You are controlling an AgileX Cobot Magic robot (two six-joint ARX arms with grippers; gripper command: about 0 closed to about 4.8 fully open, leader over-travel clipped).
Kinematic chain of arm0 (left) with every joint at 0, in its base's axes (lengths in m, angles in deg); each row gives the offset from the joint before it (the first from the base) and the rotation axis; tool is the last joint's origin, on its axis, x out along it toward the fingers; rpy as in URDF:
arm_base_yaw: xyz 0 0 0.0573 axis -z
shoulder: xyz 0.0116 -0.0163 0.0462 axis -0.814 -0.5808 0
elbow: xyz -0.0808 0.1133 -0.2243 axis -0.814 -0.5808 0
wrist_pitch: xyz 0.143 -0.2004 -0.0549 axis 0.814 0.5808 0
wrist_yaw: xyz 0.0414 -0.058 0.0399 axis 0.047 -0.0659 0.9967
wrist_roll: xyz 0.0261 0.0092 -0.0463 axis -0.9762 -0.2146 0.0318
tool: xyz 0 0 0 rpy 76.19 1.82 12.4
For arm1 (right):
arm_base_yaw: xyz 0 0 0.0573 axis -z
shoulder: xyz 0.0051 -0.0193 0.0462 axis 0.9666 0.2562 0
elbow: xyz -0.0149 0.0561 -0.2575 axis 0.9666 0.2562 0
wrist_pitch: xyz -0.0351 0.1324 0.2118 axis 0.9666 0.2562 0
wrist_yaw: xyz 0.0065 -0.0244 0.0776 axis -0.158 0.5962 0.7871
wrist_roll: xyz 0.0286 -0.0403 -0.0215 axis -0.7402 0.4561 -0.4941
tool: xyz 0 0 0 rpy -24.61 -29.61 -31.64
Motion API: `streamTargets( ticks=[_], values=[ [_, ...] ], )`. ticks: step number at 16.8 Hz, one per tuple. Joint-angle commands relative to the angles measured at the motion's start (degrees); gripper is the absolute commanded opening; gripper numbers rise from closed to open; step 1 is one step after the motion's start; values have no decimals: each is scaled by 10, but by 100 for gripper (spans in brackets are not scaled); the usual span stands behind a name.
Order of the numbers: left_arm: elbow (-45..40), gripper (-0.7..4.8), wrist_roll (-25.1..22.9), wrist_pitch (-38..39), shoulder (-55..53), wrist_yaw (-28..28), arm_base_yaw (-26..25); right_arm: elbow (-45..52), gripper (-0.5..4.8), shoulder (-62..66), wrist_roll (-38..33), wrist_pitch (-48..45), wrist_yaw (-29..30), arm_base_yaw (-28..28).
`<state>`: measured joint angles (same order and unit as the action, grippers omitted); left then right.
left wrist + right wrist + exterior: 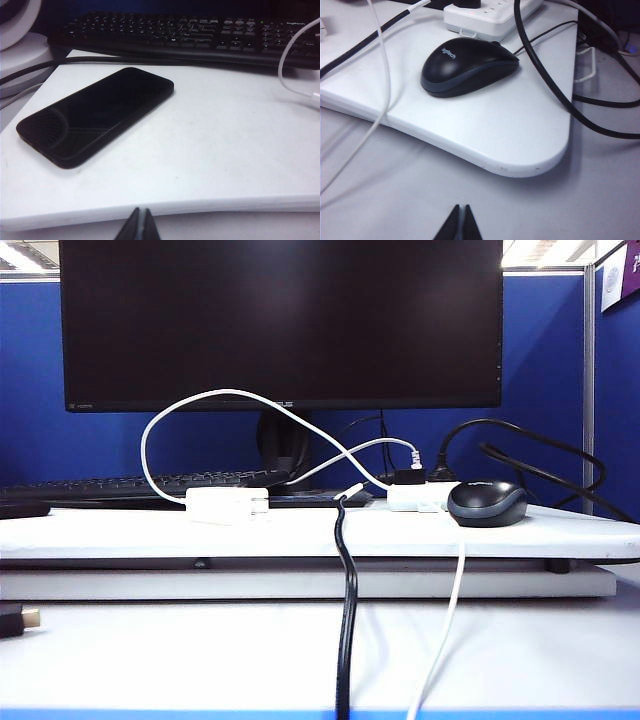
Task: Pick up the Type-C charging cable and the charging base, insert one end of the Type-C charger into the corresponding slot on the base, and finally place the plugged-in charger back on the table.
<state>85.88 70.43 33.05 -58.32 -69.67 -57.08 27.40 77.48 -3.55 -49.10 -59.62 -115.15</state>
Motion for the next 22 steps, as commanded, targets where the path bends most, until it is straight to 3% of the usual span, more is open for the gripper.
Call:
streamTargets(
  ticks=[1,2,6,9,10,15,17,19,22],
  values=[
    [-2,0,0,6,1,-2,0,0,0,-1,1,-13,-26,110],
    [-2,0,0,6,1,-2,0,1,0,-1,1,-16,-24,123],
    [-2,0,0,5,1,-2,0,23,1,-1,31,-73,77,252],
    [-2,0,0,6,1,-2,0,23,21,-1,38,-76,120,306],
    [-2,0,0,6,1,-2,0,36,27,-1,36,-110,162,322],
    [-2,0,0,5,1,-2,0,43,26,-1,-49,-124,185,324],
    [-2,0,0,6,1,-2,0,43,26,-1,-44,-123,185,328],
    [-2,0,0,6,1,-2,0,43,26,-1,29,-123,185,347],
    [-2,0,0,6,1,-2,0,43,26,-1,28,-125,185,360]
  ],
)
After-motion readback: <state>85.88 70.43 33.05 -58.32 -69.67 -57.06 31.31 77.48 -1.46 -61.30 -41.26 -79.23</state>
